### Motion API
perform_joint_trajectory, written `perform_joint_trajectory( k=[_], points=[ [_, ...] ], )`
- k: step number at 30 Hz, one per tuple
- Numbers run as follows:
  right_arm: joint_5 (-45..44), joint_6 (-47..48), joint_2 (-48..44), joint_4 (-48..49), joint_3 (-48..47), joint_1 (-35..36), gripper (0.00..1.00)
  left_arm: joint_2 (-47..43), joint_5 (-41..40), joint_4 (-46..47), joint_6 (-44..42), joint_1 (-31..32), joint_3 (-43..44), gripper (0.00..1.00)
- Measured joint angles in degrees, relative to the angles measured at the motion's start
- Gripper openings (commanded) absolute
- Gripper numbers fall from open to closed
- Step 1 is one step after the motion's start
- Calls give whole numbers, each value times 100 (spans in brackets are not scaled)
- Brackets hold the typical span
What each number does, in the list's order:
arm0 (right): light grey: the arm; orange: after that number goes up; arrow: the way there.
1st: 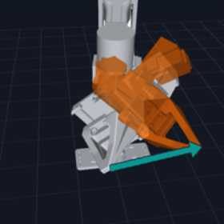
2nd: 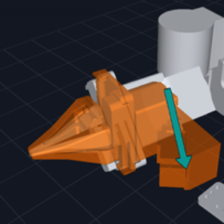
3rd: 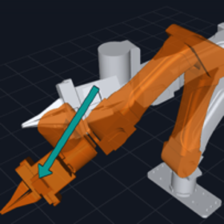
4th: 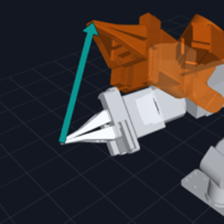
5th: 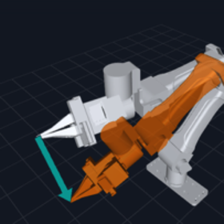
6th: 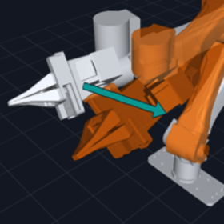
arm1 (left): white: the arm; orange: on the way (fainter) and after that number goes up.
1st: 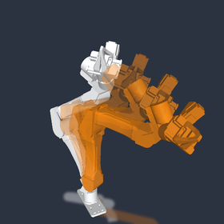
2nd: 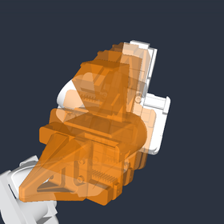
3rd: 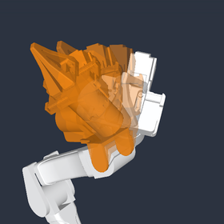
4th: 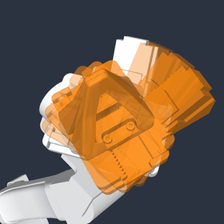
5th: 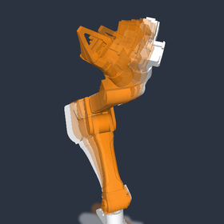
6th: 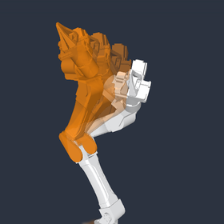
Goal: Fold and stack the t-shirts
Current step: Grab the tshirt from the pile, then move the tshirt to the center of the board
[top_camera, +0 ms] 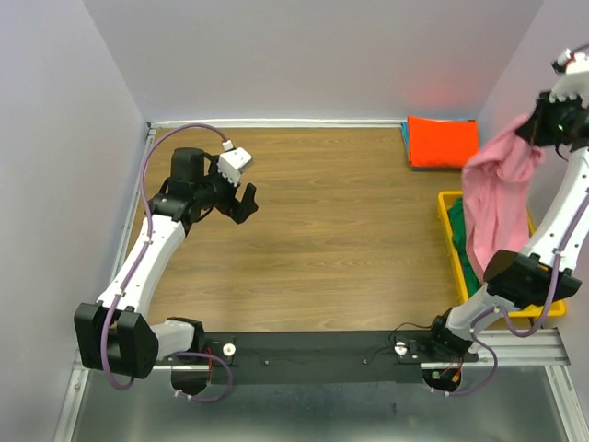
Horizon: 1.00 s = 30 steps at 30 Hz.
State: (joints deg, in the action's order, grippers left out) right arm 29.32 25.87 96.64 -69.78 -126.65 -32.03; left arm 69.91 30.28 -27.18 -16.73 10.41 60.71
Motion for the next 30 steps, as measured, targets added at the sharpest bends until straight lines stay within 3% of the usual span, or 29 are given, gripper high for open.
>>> perform_joint_trajectory(
  k=[4,12,22,23,24,27,30],
  points=[
    [404,-313,-59,48,-874,1060,0,-107,0,-4,2,-85,0,95],
    [1178,-1340,-372,844,-890,2201,1,-315,44,-22,33,-573,136,95],
    [1285,-1825,-761,1742,575,3733,1,-402,363,-162,72,-758,695,95],
    [1106,-1799,-728,1790,680,4054,6,-402,415,-173,72,-769,719,95],
    [826,-1749,-643,1816,785,4424,39,-402,492,-186,72,-787,750,95],
    [87,-1552,-278,1945,986,5713,100,-385,772,-232,74,-881,826,95],
    [-162,-1366,238,1958,1113,6749,100,-297,1150,-267,85,-1174,929,96]
  ],
)
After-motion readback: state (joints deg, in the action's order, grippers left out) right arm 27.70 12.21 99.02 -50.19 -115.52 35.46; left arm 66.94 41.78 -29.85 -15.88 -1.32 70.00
